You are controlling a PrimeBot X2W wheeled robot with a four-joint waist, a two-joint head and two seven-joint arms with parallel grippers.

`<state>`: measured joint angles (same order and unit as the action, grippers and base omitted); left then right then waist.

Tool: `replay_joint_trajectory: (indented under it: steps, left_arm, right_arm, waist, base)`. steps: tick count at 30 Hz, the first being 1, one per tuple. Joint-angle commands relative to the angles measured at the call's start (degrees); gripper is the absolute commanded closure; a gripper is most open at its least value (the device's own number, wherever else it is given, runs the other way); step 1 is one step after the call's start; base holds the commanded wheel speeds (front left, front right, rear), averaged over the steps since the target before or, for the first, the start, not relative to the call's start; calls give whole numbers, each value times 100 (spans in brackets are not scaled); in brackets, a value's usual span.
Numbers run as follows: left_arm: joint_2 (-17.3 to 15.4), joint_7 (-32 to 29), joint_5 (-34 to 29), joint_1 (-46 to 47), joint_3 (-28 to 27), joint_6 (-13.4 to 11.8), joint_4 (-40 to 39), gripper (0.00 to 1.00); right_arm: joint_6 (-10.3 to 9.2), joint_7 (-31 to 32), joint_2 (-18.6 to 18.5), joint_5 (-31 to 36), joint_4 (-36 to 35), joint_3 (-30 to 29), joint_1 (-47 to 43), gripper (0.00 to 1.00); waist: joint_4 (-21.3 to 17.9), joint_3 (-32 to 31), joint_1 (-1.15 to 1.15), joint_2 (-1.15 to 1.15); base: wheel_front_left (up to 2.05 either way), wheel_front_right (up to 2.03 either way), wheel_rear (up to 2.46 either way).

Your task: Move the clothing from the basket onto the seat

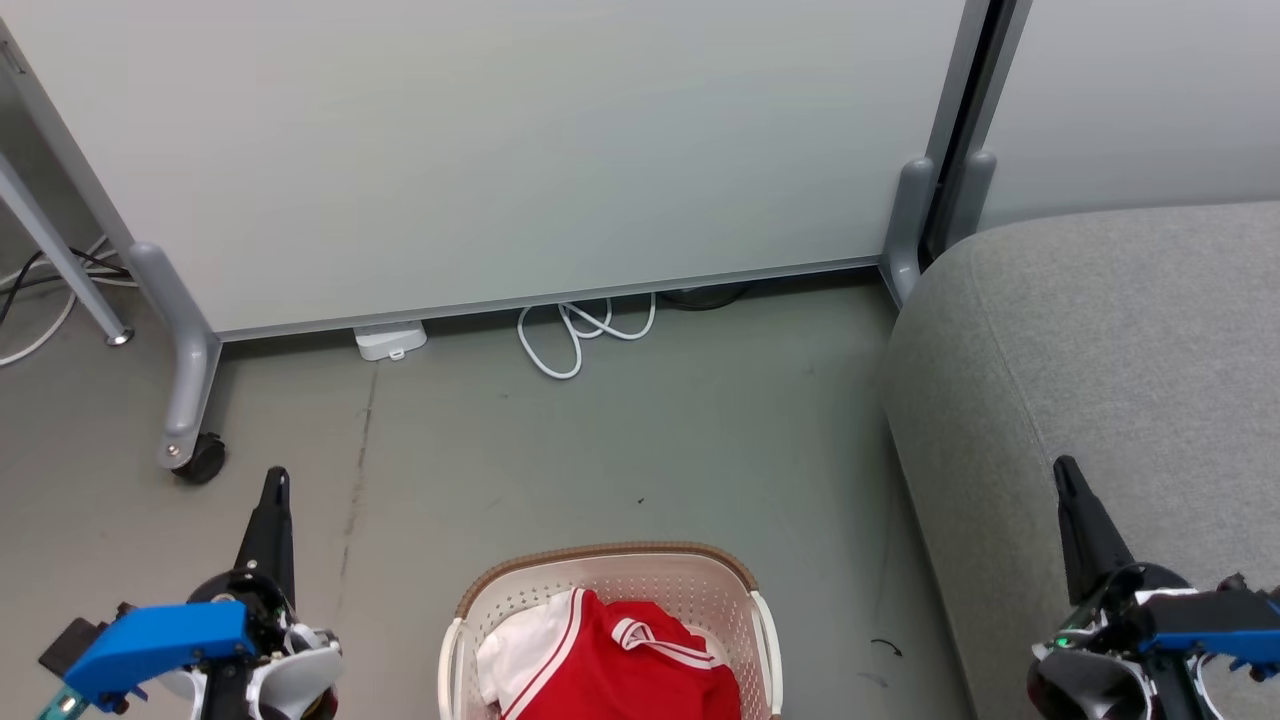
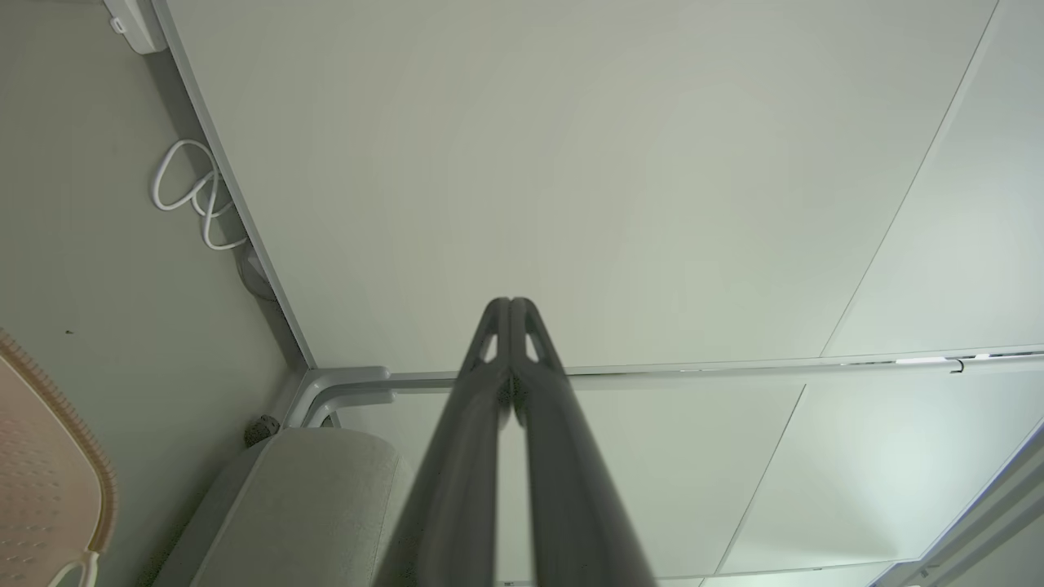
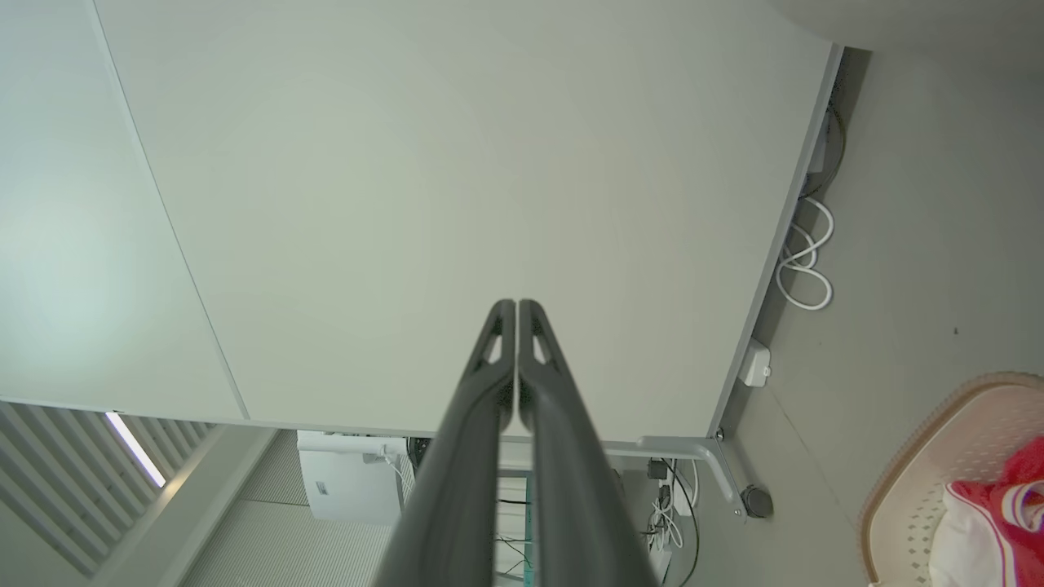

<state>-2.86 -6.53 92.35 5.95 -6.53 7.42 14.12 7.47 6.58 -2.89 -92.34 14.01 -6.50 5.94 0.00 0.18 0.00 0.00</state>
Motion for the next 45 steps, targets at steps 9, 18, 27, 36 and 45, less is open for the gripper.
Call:
replay_joint_trajectory:
  steps: [9, 18, 27, 36, 45]
  left_arm:
    - [28, 161, -115, -178, 77, 0, 93, 0]
    - [22, 411, -841, -128, 132, 1, -33, 0]
    - [17, 613, -1786, -98, 207, -12, -163, 0]
    - [12, 818, -2952, -84, 422, -159, -297, 0]
    - [7, 1004, -3961, -73, 630, -306, -284, 0]
  right_arm:
    - [-7, -157, 28, 117, 159, 98, -135, 0]
    - [-5, -408, 23, 681, 82, 199, -72, 0]
    - [-4, -609, 19, 1529, -30, 323, -35, 0]
    - [-2, -817, 14, 2583, -73, 441, 2, 0]
    - [-1, -1003, 10, 3544, -75, 489, 45, 0]
  waist:
    - [6, 8, 0, 0]
    - [19, 24, 0, 0]
    - [34, 33, 0, 0]
    - [48, 37, 0, 0]
    - [69, 43, 0, 0]
  base:
    - [0, 0, 0]
    - [0, 0, 0]
    - [0, 0, 0]
    - [0, 0, 0]
    - [0, 0, 0]
